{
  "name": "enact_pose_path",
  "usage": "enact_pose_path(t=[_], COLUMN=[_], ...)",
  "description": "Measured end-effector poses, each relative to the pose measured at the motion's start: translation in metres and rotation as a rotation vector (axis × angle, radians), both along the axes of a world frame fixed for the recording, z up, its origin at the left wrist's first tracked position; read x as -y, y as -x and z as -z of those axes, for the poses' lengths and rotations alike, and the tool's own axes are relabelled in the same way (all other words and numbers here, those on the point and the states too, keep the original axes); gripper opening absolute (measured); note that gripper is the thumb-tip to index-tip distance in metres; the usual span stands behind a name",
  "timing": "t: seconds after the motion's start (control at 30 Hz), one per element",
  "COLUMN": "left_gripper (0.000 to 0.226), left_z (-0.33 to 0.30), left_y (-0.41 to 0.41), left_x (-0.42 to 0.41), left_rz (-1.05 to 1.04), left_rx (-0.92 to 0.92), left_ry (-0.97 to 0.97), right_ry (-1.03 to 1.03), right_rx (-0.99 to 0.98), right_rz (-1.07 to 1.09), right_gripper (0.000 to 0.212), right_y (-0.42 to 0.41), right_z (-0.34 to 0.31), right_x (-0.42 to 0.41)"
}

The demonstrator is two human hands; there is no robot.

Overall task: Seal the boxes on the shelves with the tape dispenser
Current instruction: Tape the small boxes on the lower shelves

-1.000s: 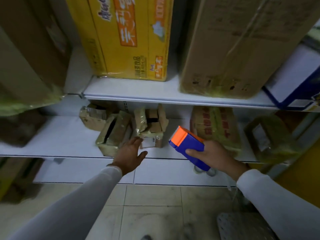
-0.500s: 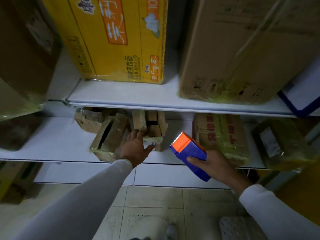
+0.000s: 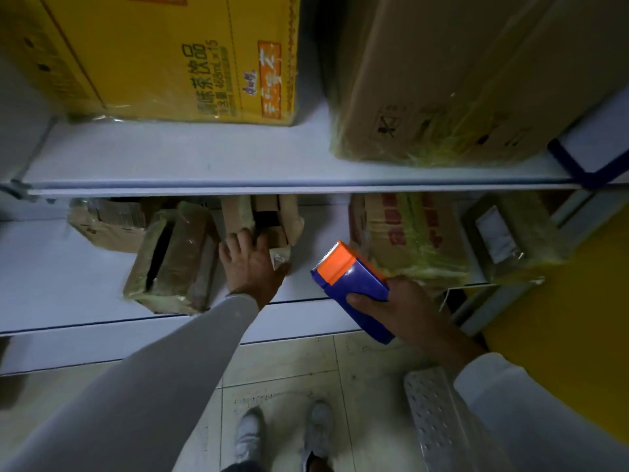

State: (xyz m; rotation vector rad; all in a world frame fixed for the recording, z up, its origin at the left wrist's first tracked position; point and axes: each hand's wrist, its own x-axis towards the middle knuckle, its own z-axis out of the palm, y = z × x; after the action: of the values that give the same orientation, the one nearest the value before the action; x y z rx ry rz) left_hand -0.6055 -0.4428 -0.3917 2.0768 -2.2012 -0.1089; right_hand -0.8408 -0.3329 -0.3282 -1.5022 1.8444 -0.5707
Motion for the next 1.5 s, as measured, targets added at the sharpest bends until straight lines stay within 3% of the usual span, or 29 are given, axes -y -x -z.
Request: enact_pose_path(t=[0.3,0.47,0.63,0.83,0.93,1.07,1.13,1.17,1.23,1.3,1.43,1.5], left_gripper=[0.085,0.066,0.04,0.038,0.044,0.082,0.094,0.087,0.045,0.026,0.038,0.039], left_z=[0.012,0.012,0.006,0.001,-0.002,-0.01,-0.018,-0.02,-0.028,-0.03,-0.034,-0.031], left_y=[-0.002,-0.009,-0.049,-0.097,-0.103,-0.104,-0.103,-0.1,-0.092,-0.087,-0.078,-0.068], left_x=[0.023,0.019,0.018,0.023,0.022,0.015,0.009,0.005,-0.002,-0.005,-0.01,-0.01], left_rz=[0.028,0.046,0.395,0.849,0.837,0.891,0.847,0.794,0.612,0.418,0.287,0.336], left_rx=[-0.047,-0.072,-0.01,-0.007,-0.01,0.026,-0.085,-0.23,-0.529,-0.681,-0.742,-0.597], left_ry=[0.051,0.038,0.009,0.016,-0.054,-0.215,-0.253,-0.248,-0.239,-0.249,-0.202,-0.199], right_ry=[-0.107,-0.112,-0.123,-0.123,-0.112,-0.103,-0.103,-0.1,-0.084,-0.083,-0.066,-0.066], right_rx=[-0.019,0.057,0.059,0.041,0.064,0.093,0.114,0.126,0.135,0.134,0.142,0.147], right_rz=[0.172,0.236,0.261,0.274,0.266,0.27,0.255,0.239,0.199,0.159,0.12,0.092], right_gripper=[0.042,0.042,0.038,0.042,0.038,0.039,0.039,0.037,0.033,0.034,0.04,0.039], right_y=[-0.039,-0.055,-0.056,-0.053,-0.056,-0.058,-0.057,-0.056,-0.053,-0.047,-0.035,-0.029], right_z=[0.019,0.021,0.014,0.005,0.005,0.007,0.007,0.007,0.006,0.005,0.002,0.003], right_x=[0.005,-0.006,-0.03,-0.045,-0.046,-0.046,-0.045,-0.044,-0.042,-0.041,-0.039,-0.036])
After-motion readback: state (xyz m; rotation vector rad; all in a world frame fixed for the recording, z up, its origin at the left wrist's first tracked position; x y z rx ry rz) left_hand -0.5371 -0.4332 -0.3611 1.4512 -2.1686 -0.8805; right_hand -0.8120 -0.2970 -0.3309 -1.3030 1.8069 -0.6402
